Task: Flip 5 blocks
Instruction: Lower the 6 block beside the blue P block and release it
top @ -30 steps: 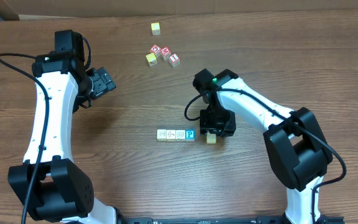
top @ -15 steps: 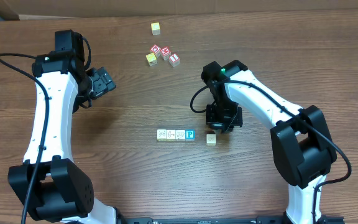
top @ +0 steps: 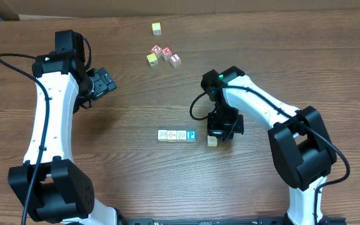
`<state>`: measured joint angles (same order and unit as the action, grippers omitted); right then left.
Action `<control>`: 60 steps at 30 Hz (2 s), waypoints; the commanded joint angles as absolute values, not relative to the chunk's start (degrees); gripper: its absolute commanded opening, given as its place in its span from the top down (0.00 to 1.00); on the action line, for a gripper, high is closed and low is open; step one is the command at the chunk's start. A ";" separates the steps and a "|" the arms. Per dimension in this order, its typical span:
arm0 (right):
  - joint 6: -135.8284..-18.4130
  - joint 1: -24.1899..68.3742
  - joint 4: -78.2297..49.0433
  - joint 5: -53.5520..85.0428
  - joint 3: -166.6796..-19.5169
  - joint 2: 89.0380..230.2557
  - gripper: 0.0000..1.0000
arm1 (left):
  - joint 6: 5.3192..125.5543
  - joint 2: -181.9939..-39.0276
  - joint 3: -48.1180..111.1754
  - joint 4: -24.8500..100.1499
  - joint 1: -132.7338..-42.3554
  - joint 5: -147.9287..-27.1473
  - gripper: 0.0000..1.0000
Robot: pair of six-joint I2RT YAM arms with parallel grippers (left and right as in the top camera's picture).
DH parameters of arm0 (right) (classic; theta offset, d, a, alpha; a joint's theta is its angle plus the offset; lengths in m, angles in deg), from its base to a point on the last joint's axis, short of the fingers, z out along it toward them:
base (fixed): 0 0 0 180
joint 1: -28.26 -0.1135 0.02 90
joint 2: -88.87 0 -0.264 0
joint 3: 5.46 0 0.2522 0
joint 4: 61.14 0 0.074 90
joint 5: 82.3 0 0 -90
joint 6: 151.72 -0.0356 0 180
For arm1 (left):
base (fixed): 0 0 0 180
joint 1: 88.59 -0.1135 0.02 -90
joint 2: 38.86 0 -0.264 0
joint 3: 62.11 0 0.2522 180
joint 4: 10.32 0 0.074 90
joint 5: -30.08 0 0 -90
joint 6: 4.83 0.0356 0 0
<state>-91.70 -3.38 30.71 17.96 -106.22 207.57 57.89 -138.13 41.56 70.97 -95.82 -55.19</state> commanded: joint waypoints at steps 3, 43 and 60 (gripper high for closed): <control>-95.04 -5.55 27.60 18.12 -103.80 206.54 0.96 | 57.30 -137.23 42.44 70.88 -95.71 -55.45 0.00; -99.04 -6.07 17.13 20.04 -103.80 206.54 0.92 | 57.30 -137.23 42.46 70.88 -95.71 -55.45 0.00; -99.31 -8.41 24.34 20.87 -103.80 206.54 0.94 | 57.32 -137.23 42.44 70.88 -95.71 -55.45 0.00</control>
